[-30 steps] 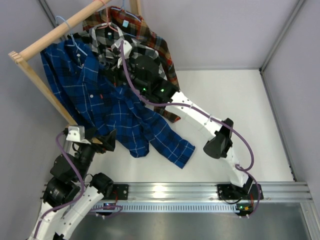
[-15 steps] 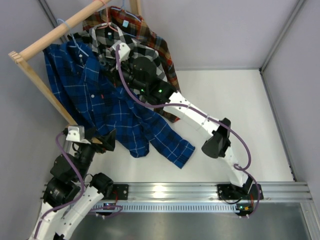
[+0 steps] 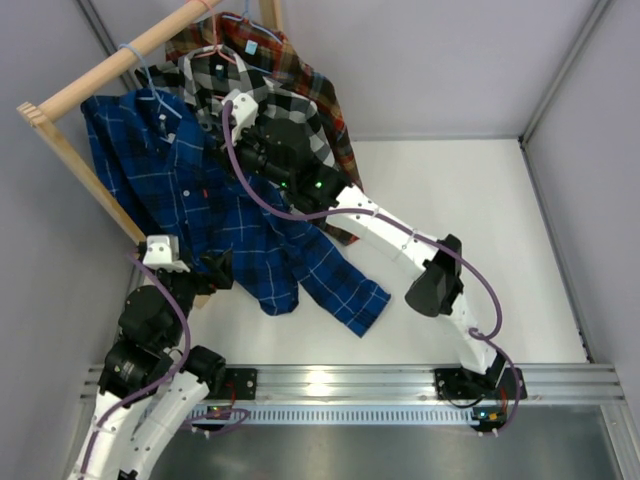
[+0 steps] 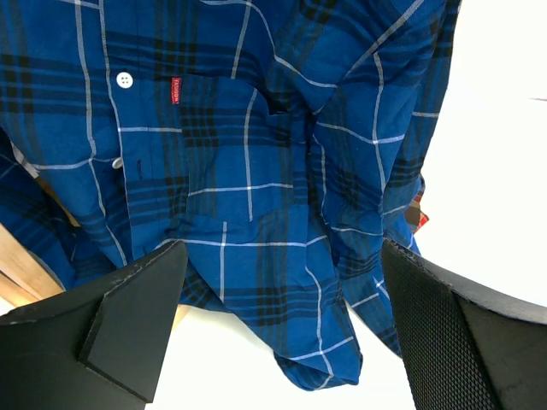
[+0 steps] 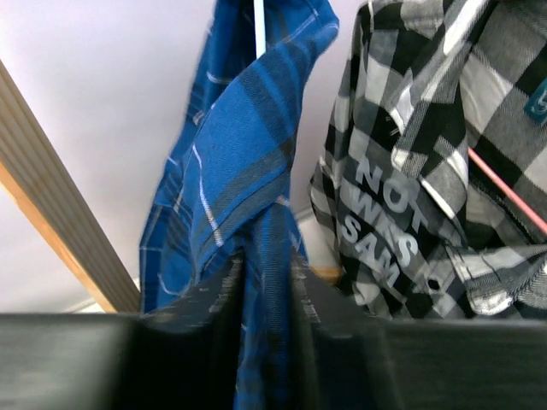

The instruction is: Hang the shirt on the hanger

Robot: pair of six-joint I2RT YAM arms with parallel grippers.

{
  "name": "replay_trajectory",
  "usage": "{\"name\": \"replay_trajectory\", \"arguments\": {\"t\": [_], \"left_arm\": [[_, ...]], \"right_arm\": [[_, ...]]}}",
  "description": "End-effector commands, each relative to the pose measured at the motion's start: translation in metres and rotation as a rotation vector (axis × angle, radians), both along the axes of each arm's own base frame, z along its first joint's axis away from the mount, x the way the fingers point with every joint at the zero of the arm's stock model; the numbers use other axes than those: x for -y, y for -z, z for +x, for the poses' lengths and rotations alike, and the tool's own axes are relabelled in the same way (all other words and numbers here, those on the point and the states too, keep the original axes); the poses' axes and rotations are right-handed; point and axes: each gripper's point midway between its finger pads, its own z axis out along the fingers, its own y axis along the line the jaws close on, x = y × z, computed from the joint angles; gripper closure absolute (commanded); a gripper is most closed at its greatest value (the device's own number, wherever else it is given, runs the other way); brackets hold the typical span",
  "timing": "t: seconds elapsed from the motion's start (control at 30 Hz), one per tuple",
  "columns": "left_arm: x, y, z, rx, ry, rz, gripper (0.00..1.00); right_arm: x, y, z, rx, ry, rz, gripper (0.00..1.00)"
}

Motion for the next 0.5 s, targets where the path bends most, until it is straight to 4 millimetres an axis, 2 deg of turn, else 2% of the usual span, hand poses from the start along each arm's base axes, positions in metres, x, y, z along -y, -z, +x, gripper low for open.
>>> {"name": "replay_trajectory", "arguments": {"t": [0.0, 0.13, 0.17, 0.2, 0.23, 0.3, 0.33, 0.43, 0.47], "left_arm": [[0.0, -0.007, 0.001, 0.014, -0.005, -0.019, 0.02], [-0.001, -0.006, 0.002, 0.011, -0.013, -0.019, 0.02], [-0.002, -0.006, 0.002, 0.011, -0.015, -0.019, 0.02], [-0.002, -0.006, 0.003, 0.011, -0.018, -0.019, 0.02], [-0.002, -0.006, 0.003, 0.011, -0.018, -0.02, 0.02], [-0.002, -0.005, 0.003, 0.008, -0.016, -0.018, 0.02], [-0.002, -0.005, 0.003, 0.008, -0.016, -0.018, 0.02], [-0.003, -0.004, 0.005, 0.0, -0.024, -0.016, 0.02], [-0.003, -0.003, 0.005, -0.003, -0.027, -0.016, 0.02]], "right_arm": [[0.025, -0.053, -0.006, 0.076, 0.024, 0.073, 0.73], [0.035, -0.057, 0.0, 0.073, 0.036, 0.074, 0.71], [0.037, -0.058, 0.0, 0.074, 0.036, 0.074, 0.67], [0.038, -0.06, -0.002, 0.076, 0.035, 0.074, 0.61], [0.04, -0.061, -0.002, 0.076, 0.036, 0.074, 0.48], [0.045, -0.067, -0.007, 0.078, 0.033, 0.078, 0.37], [0.046, -0.068, -0.009, 0.078, 0.025, 0.077, 0.28], [0.059, -0.084, -0.021, 0.082, 0.013, 0.085, 0.19], [0.069, -0.091, -0.028, 0.084, 0.015, 0.08, 0.16]]}}
